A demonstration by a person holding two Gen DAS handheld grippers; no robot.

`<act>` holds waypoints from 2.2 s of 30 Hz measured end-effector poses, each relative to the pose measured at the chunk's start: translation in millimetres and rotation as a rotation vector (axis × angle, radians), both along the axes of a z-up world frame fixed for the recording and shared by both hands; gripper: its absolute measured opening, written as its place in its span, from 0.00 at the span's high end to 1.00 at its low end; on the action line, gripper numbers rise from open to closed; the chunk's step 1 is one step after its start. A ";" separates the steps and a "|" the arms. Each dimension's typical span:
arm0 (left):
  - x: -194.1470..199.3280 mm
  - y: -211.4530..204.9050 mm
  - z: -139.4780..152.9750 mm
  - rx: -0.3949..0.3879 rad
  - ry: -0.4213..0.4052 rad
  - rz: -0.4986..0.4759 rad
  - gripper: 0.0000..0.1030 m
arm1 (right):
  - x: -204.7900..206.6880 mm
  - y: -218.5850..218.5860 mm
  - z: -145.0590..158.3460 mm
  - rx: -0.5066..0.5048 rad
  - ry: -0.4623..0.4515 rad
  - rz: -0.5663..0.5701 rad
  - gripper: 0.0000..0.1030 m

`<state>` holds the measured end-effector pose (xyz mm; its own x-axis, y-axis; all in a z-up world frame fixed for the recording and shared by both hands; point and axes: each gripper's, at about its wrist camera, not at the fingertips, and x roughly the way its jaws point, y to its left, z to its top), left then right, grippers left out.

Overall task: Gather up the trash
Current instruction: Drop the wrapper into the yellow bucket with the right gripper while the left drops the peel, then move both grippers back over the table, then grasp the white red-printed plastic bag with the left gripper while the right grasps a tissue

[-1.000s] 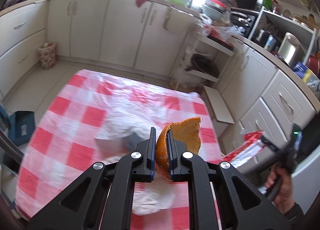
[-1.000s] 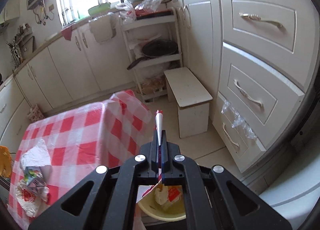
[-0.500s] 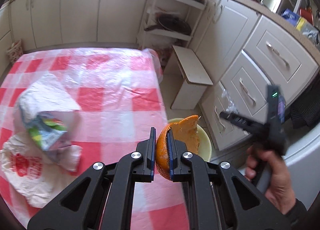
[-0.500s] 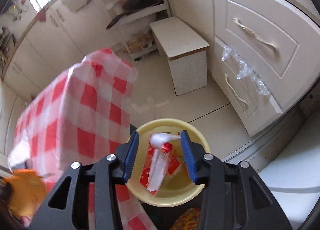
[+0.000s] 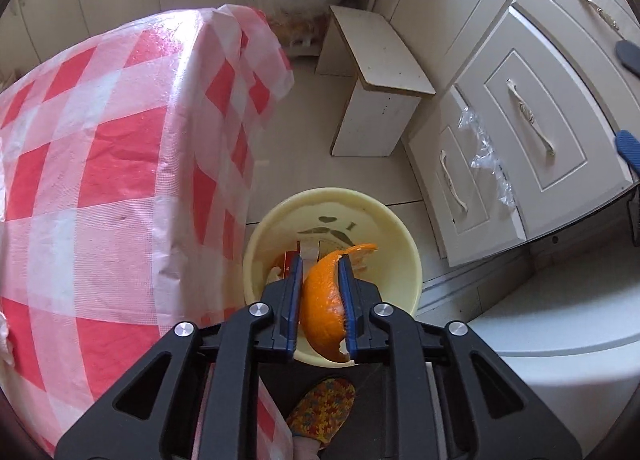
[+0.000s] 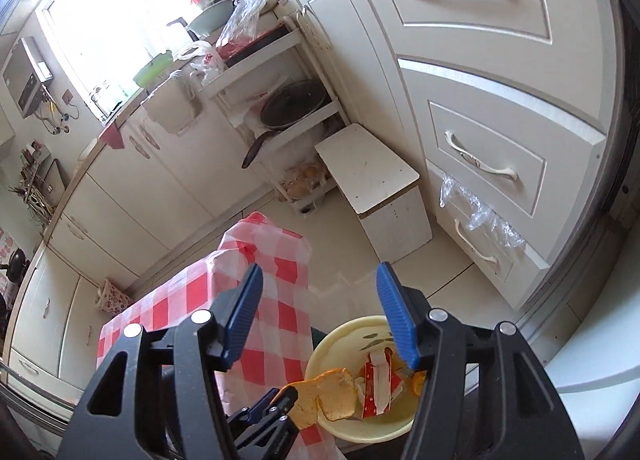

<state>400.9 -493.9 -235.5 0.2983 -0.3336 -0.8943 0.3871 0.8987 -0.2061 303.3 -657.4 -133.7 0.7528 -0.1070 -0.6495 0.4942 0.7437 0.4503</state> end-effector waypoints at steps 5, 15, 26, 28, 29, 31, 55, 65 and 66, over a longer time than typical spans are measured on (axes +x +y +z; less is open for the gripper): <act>-10.3 14.7 19.7 -0.042 -0.039 -0.017 0.71 | -1.8 1.5 1.8 0.015 -0.012 -0.008 0.44; -61.7 138.9 85.9 -0.073 -0.146 0.027 0.60 | 11.7 40.3 11.9 0.005 -0.038 0.104 0.44; -78.1 400.9 67.8 -0.087 -0.064 0.601 0.53 | 32.2 173.8 -5.1 -0.061 0.055 0.529 0.41; -67.3 411.8 56.4 -0.105 -0.021 0.613 0.53 | 35.0 212.2 -13.7 -0.117 0.088 0.646 0.40; -62.0 413.3 50.4 -0.110 -0.003 0.612 0.49 | 35.9 225.3 -17.9 -0.136 0.099 0.685 0.40; -55.5 408.0 39.1 -0.115 0.033 0.591 0.45 | 37.4 256.3 -30.5 -0.176 0.135 0.755 0.40; 4.3 449.7 60.8 0.049 -0.080 0.470 0.85 | 100.5 297.3 -54.7 -0.112 0.191 0.695 0.43; 1.6 457.9 45.8 0.029 -0.022 0.454 0.84 | 78.7 351.4 -70.9 -0.280 0.249 0.911 0.35; 2.3 459.0 43.9 0.030 -0.015 0.457 0.83 | 78.3 356.0 -75.1 -0.286 0.262 0.929 0.35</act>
